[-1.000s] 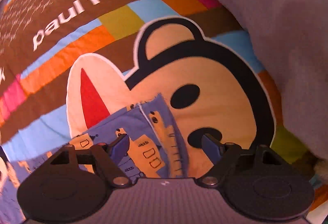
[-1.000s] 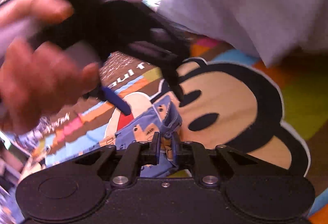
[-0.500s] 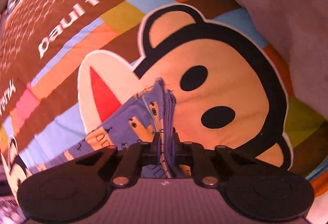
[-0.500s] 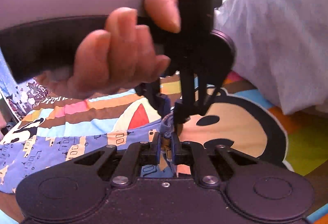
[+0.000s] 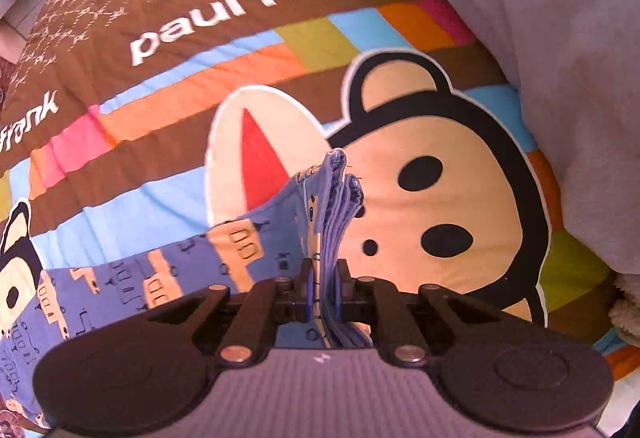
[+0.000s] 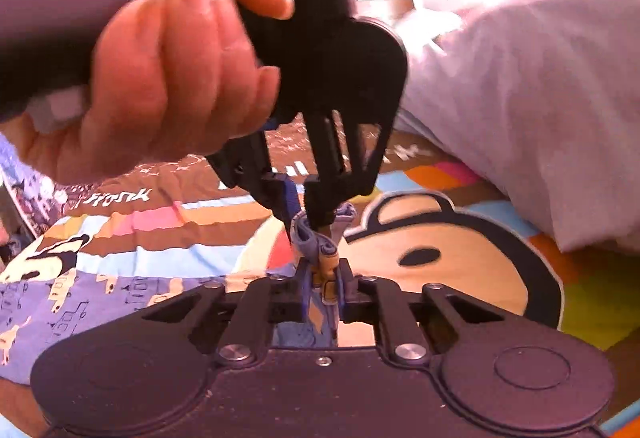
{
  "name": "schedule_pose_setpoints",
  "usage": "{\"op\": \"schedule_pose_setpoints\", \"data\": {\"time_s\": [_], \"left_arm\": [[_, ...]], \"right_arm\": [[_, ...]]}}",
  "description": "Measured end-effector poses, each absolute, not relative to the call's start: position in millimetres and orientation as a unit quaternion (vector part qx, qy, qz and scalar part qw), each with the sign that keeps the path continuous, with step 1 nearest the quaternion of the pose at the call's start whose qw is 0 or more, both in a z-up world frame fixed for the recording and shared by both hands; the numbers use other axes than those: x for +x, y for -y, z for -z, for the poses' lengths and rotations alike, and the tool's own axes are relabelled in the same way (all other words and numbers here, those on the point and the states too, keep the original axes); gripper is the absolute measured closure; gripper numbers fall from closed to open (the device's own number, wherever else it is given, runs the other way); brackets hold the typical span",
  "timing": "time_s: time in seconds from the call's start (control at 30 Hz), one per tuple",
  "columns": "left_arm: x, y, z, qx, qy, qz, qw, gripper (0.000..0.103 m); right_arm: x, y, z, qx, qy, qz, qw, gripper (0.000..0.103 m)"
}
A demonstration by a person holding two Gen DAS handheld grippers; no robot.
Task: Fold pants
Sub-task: 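Hold the folded stack with both grippers and press it flat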
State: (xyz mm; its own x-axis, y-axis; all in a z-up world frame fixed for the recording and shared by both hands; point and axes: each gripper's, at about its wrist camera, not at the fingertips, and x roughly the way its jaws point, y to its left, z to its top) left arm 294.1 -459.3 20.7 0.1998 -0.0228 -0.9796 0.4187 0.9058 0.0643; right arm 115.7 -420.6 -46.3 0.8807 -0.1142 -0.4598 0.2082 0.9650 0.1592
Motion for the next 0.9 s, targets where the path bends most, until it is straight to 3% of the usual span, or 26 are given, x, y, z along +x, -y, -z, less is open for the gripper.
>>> {"op": "schedule_pose_setpoints", "data": {"time_s": [0.2,0.43,0.73,0.9], "left_arm": [[290,389,-43,0.132,-0.590,0.160,0.780,0.093],[288,268,-32,0.050,-0.582,0.172,0.793,0.093],[282,160,50,-0.079,-0.565,0.239,0.785,0.092],[270,130,77,-0.131,-0.528,0.278,0.792,0.083]], "right_arm": [[111,371,33,0.020,-0.198,0.040,0.979,0.092],[112,291,32,-0.057,-0.201,-0.062,0.976,0.093],[116,203,71,-0.272,-0.245,-0.116,0.923,0.093],[117,187,82,-0.322,-0.260,-0.102,0.905,0.092]]}}
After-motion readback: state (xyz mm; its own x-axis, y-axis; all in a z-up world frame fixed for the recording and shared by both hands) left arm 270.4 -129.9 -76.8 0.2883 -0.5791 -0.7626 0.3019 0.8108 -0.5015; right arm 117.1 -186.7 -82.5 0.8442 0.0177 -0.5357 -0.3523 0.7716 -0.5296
